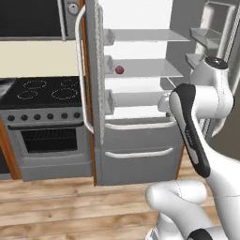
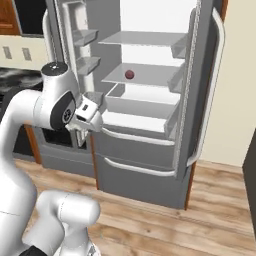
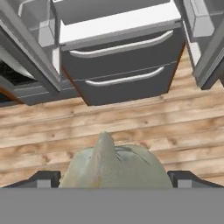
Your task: Grab the onion and garlic from the fridge, place them in the blender, close the lid, and turn on the blender to create a marinade.
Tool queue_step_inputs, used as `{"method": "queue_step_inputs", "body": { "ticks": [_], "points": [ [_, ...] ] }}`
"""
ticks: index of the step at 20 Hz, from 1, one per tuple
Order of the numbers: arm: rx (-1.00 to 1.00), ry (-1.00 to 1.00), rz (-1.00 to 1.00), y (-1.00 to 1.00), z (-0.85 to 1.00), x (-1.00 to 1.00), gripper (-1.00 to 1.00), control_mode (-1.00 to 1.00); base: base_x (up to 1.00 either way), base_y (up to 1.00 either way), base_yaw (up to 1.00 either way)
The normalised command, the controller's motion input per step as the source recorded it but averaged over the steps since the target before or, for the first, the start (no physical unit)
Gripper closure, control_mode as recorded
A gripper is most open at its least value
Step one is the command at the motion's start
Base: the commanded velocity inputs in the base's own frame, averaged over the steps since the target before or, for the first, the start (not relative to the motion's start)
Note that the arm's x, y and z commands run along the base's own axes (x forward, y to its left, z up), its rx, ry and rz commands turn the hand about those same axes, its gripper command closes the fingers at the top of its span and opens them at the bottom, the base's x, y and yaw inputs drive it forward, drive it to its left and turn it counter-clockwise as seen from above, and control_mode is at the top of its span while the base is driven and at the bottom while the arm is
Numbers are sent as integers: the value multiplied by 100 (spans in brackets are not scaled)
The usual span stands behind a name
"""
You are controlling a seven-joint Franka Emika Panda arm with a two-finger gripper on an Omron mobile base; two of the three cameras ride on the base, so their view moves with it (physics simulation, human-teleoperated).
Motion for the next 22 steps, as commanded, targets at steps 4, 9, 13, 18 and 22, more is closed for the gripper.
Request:
{"method": "queue_step_inputs", "body": {
  "ticks": [4,9,13,18,22],
  "points": [
    [0,0,0,0,0,0,100,100,-18,43,52],
    [0,0,0,0,0,0,100,100,8,36,61],
    [0,0,0,0,0,0,100,100,25,37,63],
    [0,0,0,0,0,0,100,100,78,24,52],
    [0,0,0,0,0,0,100,100,100,0,29]
  ]
}}
